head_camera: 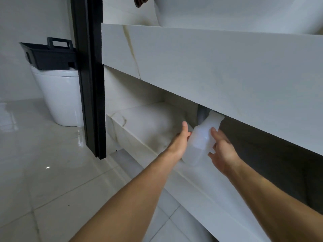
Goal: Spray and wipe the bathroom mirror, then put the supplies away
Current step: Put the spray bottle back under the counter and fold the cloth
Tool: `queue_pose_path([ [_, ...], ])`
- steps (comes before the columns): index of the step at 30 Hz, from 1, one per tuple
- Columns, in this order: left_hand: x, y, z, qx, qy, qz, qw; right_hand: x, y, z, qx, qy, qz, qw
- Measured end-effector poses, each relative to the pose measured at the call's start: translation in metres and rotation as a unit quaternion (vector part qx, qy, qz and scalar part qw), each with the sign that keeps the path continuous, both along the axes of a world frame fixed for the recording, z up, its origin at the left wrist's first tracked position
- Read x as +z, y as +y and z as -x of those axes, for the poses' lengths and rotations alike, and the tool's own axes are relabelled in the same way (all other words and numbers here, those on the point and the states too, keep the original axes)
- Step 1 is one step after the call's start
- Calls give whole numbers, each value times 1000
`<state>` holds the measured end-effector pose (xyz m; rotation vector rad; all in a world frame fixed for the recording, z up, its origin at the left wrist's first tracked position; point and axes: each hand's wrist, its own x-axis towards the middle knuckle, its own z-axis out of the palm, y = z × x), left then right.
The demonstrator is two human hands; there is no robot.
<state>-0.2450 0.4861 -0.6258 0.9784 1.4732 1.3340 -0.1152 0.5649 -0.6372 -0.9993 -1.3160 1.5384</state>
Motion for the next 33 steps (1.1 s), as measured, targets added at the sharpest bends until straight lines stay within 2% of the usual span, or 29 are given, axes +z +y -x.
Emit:
queue_pose_path([
  [10, -18, 19, -17, -29, -59, -13, 998, -9, -10, -17, 4, 22, -13, 1000],
  [16, -37, 25, -7, -29, -82, -11, 996, -27, -5, -24, -34, 126, 73, 989],
  [20, -48, 30, 3, -29, -140, -30, 989, -35, -7, -27, -44, 169, 106, 979],
  [28, -51, 23, -3, -78, -183, -27, 980, -37, -19, -23, -52, 217, 127, 966],
  [33, -47, 28, -3, -110, -198, -9, 974, -37, -26, -23, -87, 212, 118, 966],
])
